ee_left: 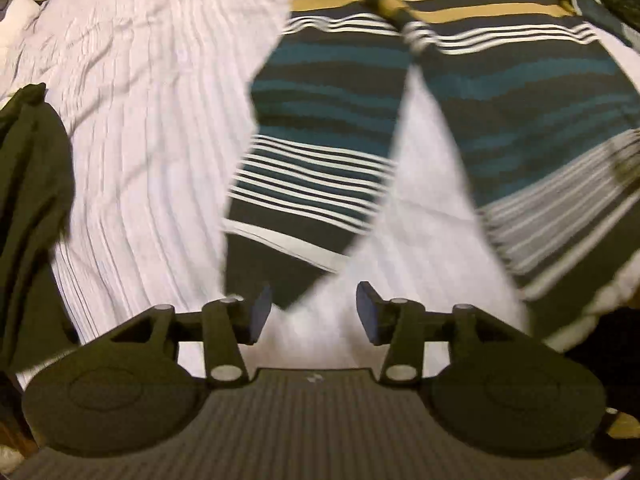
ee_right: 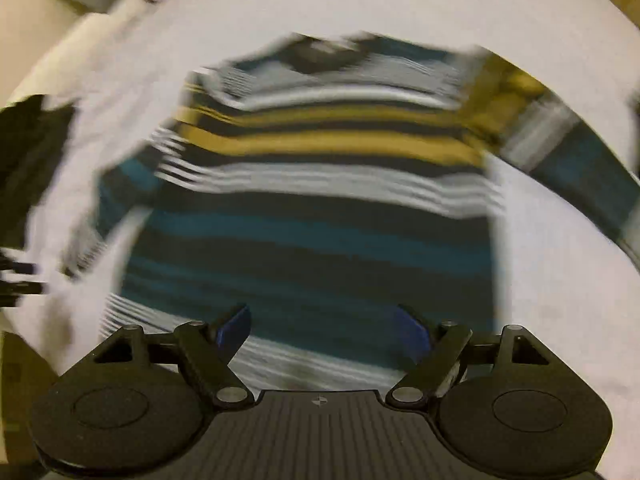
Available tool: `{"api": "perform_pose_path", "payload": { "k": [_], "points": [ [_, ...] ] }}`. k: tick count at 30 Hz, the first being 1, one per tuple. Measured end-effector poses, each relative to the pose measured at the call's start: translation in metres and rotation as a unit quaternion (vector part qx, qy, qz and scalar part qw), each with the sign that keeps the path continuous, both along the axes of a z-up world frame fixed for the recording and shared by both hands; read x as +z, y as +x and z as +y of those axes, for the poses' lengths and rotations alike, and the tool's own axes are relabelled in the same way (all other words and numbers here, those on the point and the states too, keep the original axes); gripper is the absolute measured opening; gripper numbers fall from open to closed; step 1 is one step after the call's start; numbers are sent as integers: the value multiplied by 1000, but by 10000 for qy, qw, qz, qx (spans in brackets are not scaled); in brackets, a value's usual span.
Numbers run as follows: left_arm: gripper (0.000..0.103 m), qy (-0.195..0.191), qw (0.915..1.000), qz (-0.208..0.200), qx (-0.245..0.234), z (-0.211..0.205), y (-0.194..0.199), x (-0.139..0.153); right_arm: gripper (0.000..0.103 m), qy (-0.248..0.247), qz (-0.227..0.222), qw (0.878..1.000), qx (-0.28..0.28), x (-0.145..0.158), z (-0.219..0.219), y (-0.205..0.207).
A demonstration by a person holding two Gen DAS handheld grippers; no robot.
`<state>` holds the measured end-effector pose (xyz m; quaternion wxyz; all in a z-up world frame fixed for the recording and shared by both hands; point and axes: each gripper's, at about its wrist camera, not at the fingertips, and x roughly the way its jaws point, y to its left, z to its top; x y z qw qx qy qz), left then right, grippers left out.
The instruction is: Fold clothes
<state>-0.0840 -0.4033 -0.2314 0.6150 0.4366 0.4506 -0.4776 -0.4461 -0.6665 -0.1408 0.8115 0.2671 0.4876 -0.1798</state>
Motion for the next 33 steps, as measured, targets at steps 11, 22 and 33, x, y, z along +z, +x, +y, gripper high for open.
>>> {"api": "perform_pose_path", "payload": {
  "k": [11,22,33],
  "points": [
    [25,0,9882,1469,-430,0,85,-74,81,353,89,9981,493,-54,103,148],
    [4,-778,9968,-42,-168,51,161,44,81,540,201,9938,947,-63,155,236],
    [19,-56,9964,-783,-323,51,170,18,81,704,323,9946,697,-65,163,248]
  ]
}}
